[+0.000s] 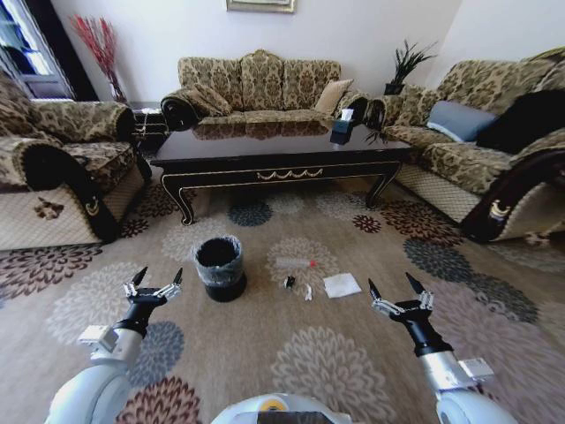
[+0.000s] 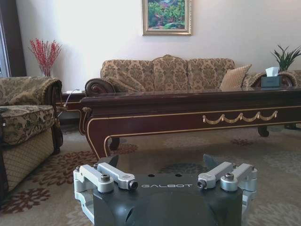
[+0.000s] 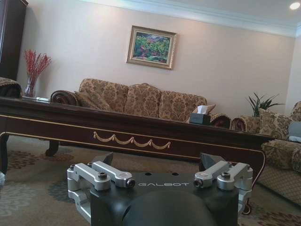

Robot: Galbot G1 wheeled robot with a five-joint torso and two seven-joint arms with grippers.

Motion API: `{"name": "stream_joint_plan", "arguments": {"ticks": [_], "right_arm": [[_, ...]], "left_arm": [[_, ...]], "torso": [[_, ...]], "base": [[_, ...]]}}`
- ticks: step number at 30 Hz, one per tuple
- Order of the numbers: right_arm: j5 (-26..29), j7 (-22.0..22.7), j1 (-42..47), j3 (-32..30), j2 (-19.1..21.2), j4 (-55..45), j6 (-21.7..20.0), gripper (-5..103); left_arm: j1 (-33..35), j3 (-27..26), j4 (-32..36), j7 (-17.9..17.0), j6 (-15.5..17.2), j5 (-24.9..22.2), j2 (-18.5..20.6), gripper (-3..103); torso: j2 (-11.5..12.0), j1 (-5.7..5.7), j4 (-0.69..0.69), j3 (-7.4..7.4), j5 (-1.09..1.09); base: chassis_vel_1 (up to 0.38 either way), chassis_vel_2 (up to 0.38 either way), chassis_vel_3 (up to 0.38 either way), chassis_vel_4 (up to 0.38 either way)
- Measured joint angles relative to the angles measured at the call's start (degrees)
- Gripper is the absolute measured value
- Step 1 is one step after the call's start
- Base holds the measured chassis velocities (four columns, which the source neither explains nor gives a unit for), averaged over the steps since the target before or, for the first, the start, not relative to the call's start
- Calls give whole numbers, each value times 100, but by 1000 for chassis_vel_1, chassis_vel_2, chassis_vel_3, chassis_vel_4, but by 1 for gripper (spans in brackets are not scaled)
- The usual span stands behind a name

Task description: Move to the front of the table and pick up the trash from the floor, then place it into the trash bin.

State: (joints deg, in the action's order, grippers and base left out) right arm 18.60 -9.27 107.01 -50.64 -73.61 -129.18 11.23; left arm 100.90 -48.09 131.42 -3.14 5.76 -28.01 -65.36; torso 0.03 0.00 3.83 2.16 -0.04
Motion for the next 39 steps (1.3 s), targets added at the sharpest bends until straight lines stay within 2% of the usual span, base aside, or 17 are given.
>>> {"name": "stream_joint_plan", "arguments": {"ticks": [9,13,14,17,19,20,21,22,25,26,28,30,31,33,35,37,39], "right_arm": [[-133,93,-13,38,-32,12,-7,100],[-315,218,-21,55,-46,50,-7,100],[-315,218,-21,55,-46,50,-7,100],[-324,246,-28,85,-58,62,-3,100],[-329,252,-45,130,-64,79,4,100],[-330,253,-70,180,-43,102,5,100],[-330,253,-70,180,-43,102,5,100],[-332,254,-95,221,-20,123,5,100],[-339,254,-202,390,96,216,4,100],[-339,254,-202,390,96,216,4,100],[-337,254,-256,464,165,258,3,100],[-334,254,-263,491,198,290,7,100],[-334,254,-263,491,198,290,7,100],[-314,250,-221,477,194,291,21,100],[-260,243,-176,451,185,247,30,100],[-254,243,-172,444,186,237,31,100],[-224,242,-165,414,211,207,32,100]], "left_arm": [[-25,-8,-58,-92,164,-1,28,100],[-99,-28,-40,-371,764,-174,134,100],[-99,-28,-40,-371,764,-174,134,100],[-212,-59,10,-613,1243,-416,286,100],[-289,-109,92,-859,1743,-739,387,100],[-306,-167,162,-1003,2107,-964,437,100],[-306,-167,162,-1003,2107,-964,437,100],[-311,-207,205,-1098,2351,-1116,467,100],[-449,-335,350,-1585,3221,-1804,617,100],[-449,-335,350,-1585,3221,-1804,617,100],[-546,-368,370,-1811,3512,-2128,696,100],[-801,-335,295,-2062,3691,-2626,898,100],[-801,-335,295,-2062,3691,-2626,898,100],[-1012,-257,118,-2096,3713,-2938,1065,100],[-1330,-131,-242,-2111,3713,-3442,1294,100],[-1394,-108,-322,-2117,3713,-3538,1333,100],[-1672,16,-690,-2188,3703,-3954,1493,100]], "torso": [[-1,0,0,0,4],[-1,-1,0,3,4],[-1,-1,0,3,4],[-1,-1,-1,3,3],[-2,0,1,0,3],[-2,1,1,0,4],[-2,1,1,0,4],[-2,1,1,0,4],[-2,1,-1,0,4],[-2,1,-1,0,4],[-2,1,-1,1,4],[-2,1,-1,1,4],[-2,1,-1,1,4],[-2,0,0,1,3],[-2,1,1,1,4],[-2,0,1,1,3],[-2,0,1,2,3]], "base": [[-189,192,204,-197],[-147,147,156,-159],[-109,94,114,-127],[-40,70,42,-59],[0,0,0,0],[0,0,0,0],[0,0,0,0],[45,-40,-55,29],[8,-13,-18,6],[0,0,0,0],[0,0,0,0],[0,0,0,0],[0,0,0,0],[0,0,0,0],[0,0,0,0],[0,0,0,0],[0,0,0,0]]}}
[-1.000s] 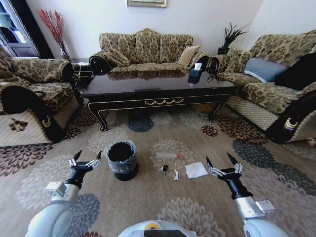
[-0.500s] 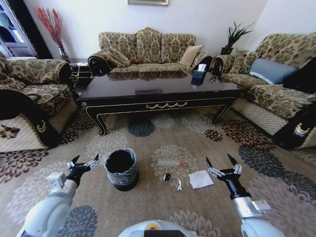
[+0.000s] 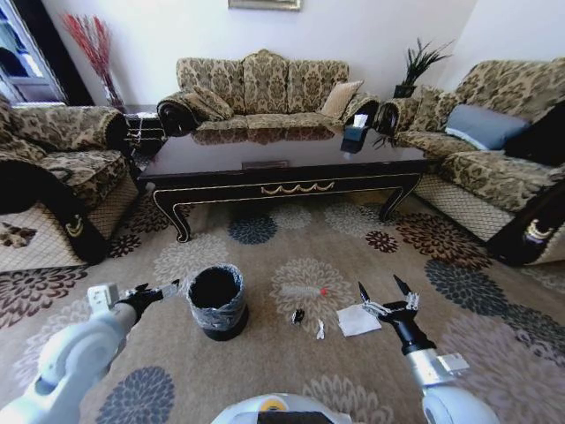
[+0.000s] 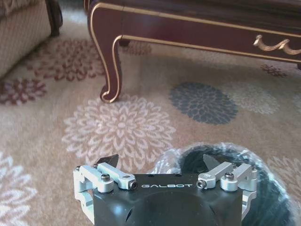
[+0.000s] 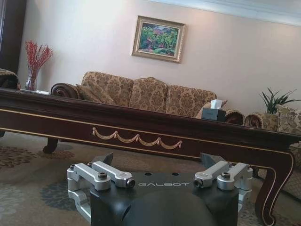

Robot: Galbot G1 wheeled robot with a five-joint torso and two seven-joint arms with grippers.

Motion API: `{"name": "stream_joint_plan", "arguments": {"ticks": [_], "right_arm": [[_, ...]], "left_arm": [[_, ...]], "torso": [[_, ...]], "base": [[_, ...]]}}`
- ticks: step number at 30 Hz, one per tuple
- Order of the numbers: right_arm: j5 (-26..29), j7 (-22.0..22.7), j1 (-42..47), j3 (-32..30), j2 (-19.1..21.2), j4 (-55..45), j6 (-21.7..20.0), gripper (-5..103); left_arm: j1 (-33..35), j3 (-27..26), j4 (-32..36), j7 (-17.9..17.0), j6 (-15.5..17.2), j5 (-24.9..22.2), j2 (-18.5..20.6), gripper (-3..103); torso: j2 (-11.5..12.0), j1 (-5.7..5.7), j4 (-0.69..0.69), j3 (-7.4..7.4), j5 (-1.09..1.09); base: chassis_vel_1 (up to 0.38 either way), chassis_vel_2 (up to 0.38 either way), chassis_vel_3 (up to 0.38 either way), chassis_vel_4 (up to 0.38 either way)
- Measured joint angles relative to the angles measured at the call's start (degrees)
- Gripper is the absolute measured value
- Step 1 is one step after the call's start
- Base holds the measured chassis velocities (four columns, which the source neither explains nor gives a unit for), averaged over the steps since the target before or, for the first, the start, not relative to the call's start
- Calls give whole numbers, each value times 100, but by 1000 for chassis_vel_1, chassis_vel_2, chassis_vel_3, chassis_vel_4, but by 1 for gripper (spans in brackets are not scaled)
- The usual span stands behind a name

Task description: Move to the front of the table and pick up the trash from the floor, then place it into the trash bin.

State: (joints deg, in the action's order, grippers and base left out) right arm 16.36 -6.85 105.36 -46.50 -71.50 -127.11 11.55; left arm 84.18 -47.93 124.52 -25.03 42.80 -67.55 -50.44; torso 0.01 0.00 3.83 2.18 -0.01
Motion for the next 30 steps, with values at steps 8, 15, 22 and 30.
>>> {"name": "stream_joint_plan", "arguments": {"ticks": [8,15,22,30], "right_arm": [[-37,9,36,-7,-42,-48,-18,100],[-72,9,90,-16,-79,-48,-14,100],[-72,12,95,-48,-68,-38,-15,100],[-44,28,106,-92,-39,-2,-16,100]], "left_arm": [[-440,525,-721,39,-27,135,140,100],[-1169,1464,-1115,-10,-48,386,-45,100],[-1486,1944,-1397,-81,-55,512,-203,100],[-1682,2318,-1775,-202,-59,538,-331,101]], "torso": [[0,0,-1,0,0],[0,0,0,0,1],[0,0,0,0,2],[-1,0,0,0,1]], "base": [[0,0,0,0],[0,0,0,0],[0,0,0,0],[0,0,0,0]]}}
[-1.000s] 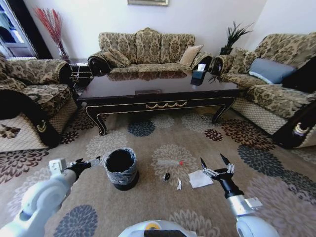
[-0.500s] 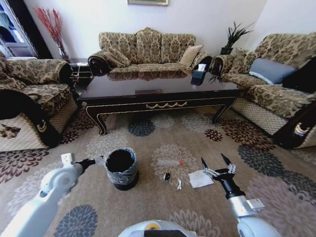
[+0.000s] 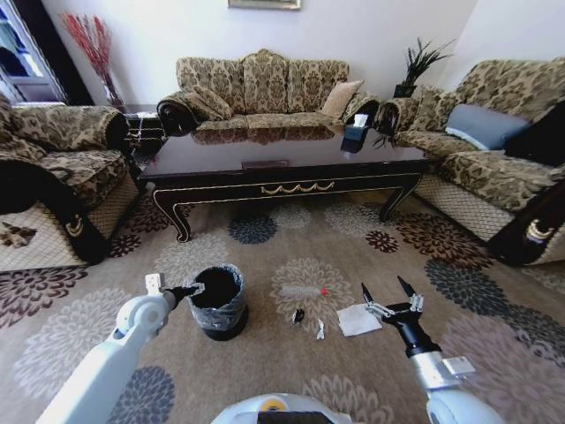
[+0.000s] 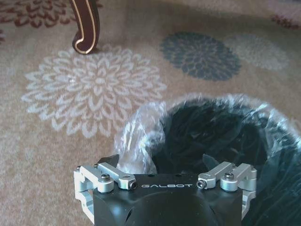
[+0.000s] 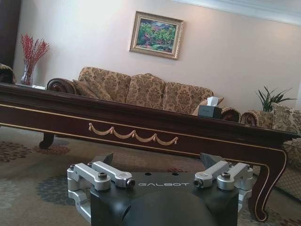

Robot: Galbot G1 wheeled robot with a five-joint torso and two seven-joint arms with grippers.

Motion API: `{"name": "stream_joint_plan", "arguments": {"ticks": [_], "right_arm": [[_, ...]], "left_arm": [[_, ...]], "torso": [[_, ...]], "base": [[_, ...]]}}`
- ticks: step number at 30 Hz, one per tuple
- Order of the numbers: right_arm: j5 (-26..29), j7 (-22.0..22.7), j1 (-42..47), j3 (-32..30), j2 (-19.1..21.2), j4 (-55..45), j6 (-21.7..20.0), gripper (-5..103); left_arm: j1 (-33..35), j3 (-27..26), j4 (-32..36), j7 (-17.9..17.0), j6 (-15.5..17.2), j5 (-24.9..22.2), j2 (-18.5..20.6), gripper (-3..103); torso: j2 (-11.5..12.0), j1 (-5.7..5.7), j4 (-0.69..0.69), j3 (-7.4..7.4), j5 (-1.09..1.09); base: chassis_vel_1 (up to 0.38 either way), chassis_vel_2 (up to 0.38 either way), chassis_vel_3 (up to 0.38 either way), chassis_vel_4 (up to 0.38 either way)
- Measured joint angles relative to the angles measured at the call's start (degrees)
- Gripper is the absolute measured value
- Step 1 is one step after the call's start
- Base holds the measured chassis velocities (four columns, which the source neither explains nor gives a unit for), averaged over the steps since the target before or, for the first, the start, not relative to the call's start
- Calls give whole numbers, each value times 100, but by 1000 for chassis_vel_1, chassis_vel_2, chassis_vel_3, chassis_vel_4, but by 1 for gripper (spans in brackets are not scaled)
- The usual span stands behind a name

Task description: Move to the front of the table and pick up the trash from the floor, then place it into the trash bin.

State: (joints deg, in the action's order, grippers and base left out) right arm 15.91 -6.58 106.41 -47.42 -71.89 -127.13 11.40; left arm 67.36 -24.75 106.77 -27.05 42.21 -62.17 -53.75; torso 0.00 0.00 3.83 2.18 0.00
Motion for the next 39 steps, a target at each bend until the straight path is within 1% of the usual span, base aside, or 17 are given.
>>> {"name": "stream_joint_plan", "arguments": {"ticks": [5,8,9,10,11,12,13,14,15,18,20,25,27,28,31,35,39], "right_arm": [[-3,2,2,19,-7,13,-1,100],[13,2,-4,14,1,33,1,100],[13,2,-4,14,1,33,1,100],[22,2,-10,12,3,38,2,100],[30,3,-14,12,4,42,2,100],[40,5,-15,11,5,51,2,100],[43,6,-14,11,1,57,3,100],[44,8,-13,11,-6,63,5,100],[44,8,-13,11,-6,63,5,100],[43,22,-14,17,-24,79,8,100],[42,29,-17,21,-26,85,9,100],[40,50,-39,40,-26,103,10,100],[38,51,-40,42,-26,105,9,100],[32,57,-41,49,-28,112,10,100],[29,66,-47,55,-30,117,9,100],[33,90,-66,61,-22,134,8,100],[94,150,-110,61,9,170,-23,100]], "left_arm": [[-106,124,-150,-100,-2,-47,-33,94],[-183,227,-313,-108,-4,-118,-28,78],[-183,227,-313,-108,-4,-118,-28,78],[-209,251,-363,-108,-5,-144,-32,73],[-231,272,-400,-108,-5,-157,-36,73],[-265,305,-450,-108,-12,-166,-40,62],[-274,324,-465,-109,-17,-165,-40,62],[-277,334,-472,-109,-26,-164,-40,57],[-277,334,-472,-109,-26,-164,-40,57],[-271,326,-488,-112,-35,-147,-40,41],[-262,320,-489,-112,-36,-143,-38,41],[-157,246,-458,-91,-38,-129,-3,14],[-147,239,-453,-88,-38,-128,-1,14],[-99,207,-426,-82,-33,-119,7,8],[-34,165,-385,-66,-25,-104,18,5],[124,51,-317,16,-22,-21,56,3],[417,-163,-201,133,-17,239,86,2]], "torso": [[0,0,0,0,0],[0,0,0,0,0],[0,0,0,0,0],[0,0,0,0,0],[0,0,0,0,0],[0,0,0,0,1],[0,0,0,-1,2],[-1,1,-1,-1,3],[-1,1,-1,-1,3],[-1,0,-2,-1,3],[-1,0,-2,-1,2],[-1,0,-1,-1,0],[-1,0,-1,-1,0],[-1,0,0,0,-1],[-1,1,0,0,0],[-1,0,1,0,-2],[-1,0,1,0,-2]], "base": [[0,0,0,0],[0,0,0,0],[0,0,0,0],[0,0,0,0],[0,0,0,0],[0,0,0,0],[0,0,0,0],[0,0,0,0],[0,0,0,0],[0,0,0,0],[0,0,0,0],[0,0,0,0],[0,0,0,0],[0,0,0,0],[0,0,0,0],[0,0,0,0],[0,0,0,0]]}}
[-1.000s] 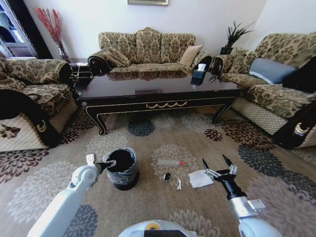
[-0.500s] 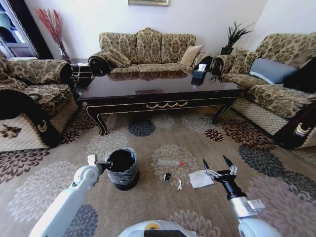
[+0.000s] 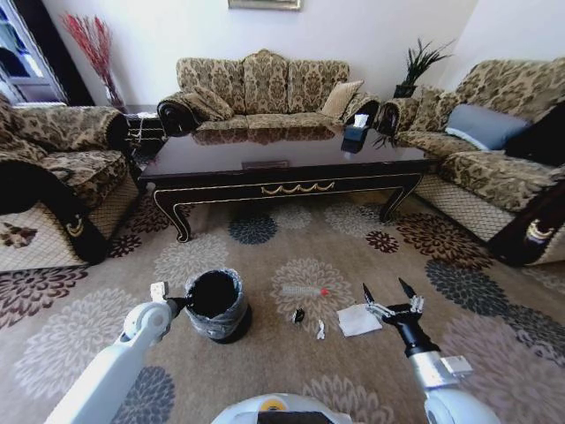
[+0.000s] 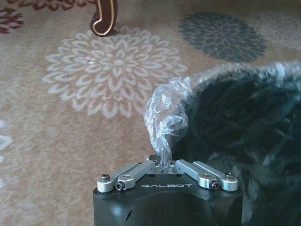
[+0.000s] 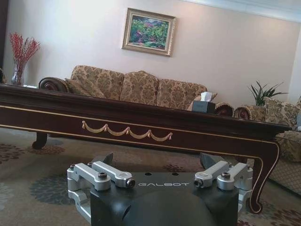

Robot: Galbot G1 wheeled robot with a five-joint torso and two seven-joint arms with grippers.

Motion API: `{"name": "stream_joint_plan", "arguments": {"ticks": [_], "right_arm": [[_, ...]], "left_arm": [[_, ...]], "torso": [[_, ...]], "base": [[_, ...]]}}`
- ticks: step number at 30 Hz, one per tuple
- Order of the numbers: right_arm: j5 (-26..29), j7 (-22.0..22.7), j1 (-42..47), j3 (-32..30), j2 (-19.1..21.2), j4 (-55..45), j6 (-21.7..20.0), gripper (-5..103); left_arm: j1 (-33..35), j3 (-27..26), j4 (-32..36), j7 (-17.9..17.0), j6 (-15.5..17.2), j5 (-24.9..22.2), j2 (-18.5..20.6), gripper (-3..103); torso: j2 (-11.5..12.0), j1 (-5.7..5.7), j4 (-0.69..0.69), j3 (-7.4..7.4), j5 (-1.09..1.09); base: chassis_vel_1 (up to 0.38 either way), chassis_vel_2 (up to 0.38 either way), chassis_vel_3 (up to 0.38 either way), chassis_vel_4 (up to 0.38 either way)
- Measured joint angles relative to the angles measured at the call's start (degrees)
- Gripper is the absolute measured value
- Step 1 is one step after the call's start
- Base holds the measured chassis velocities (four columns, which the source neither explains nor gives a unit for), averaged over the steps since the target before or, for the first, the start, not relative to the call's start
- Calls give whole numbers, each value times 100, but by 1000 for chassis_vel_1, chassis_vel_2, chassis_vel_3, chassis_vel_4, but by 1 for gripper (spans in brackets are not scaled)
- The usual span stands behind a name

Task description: Move to the front of the table and pick up the trash from the floor, then place it into the trash bin.

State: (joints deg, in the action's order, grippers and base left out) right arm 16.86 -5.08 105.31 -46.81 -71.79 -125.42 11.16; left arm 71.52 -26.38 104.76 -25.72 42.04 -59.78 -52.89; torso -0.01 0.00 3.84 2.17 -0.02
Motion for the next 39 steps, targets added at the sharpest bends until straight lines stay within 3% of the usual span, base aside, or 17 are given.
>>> {"name": "stream_joint_plan", "arguments": {"ticks": [7,14,21,24,25,30,33,34,37,39], "right_arm": [[120,200,-115,-41,151,199,-287,100],[587,628,-413,59,470,831,-886,100],[774,795,-1026,275,719,1943,-1082,100],[1249,858,-1458,416,778,2692,-1333,101],[1397,868,-1567,449,790,2915,-1407,96],[1620,801,-1946,603,848,3868,-1469,90],[1694,711,-2053,649,864,4137,-1463,94],[1913,594,-2203,692,876,4410,-1483,99],[2193,507,-2329,708,876,4588,-1537,100],[2767,384,-2505,724,872,4749,-1681,100]], "left_arm": [[350,-284,296,-48,40,-121,134,0],[729,-554,790,-192,41,-406,255,0],[1146,-925,1220,-219,38,-565,321,0],[1362,-1072,1418,-216,27,-630,301,0],[1417,-1096,1474,-216,26,-647,292,0],[1571,-1160,1644,-244,23,-680,274,0],[1606,-1180,1703,-292,21,-747,277,0],[1626,-1193,1790,-394,19,-924,305,0],[1635,-1203,1874,-477,19,-1082,347,0],[1634,-1216,1937,-568,15,-1247,426,0]], "torso": [[1,0,0,1,-3],[0,0,0,1,1],[0,0,-1,1,2],[1,0,-1,0,2],[1,0,-1,0,2],[2,0,-1,0,2],[1,0,0,0,3],[1,0,-1,0,2],[2,0,-1,0,2],[1,0,0,0,3]], "base": [[0,0,0,0],[0,0,0,0],[0,0,0,0],[0,0,0,0],[0,0,0,0],[0,0,0,0],[0,0,0,0],[0,0,0,0],[0,0,0,0],[0,0,0,0]]}}
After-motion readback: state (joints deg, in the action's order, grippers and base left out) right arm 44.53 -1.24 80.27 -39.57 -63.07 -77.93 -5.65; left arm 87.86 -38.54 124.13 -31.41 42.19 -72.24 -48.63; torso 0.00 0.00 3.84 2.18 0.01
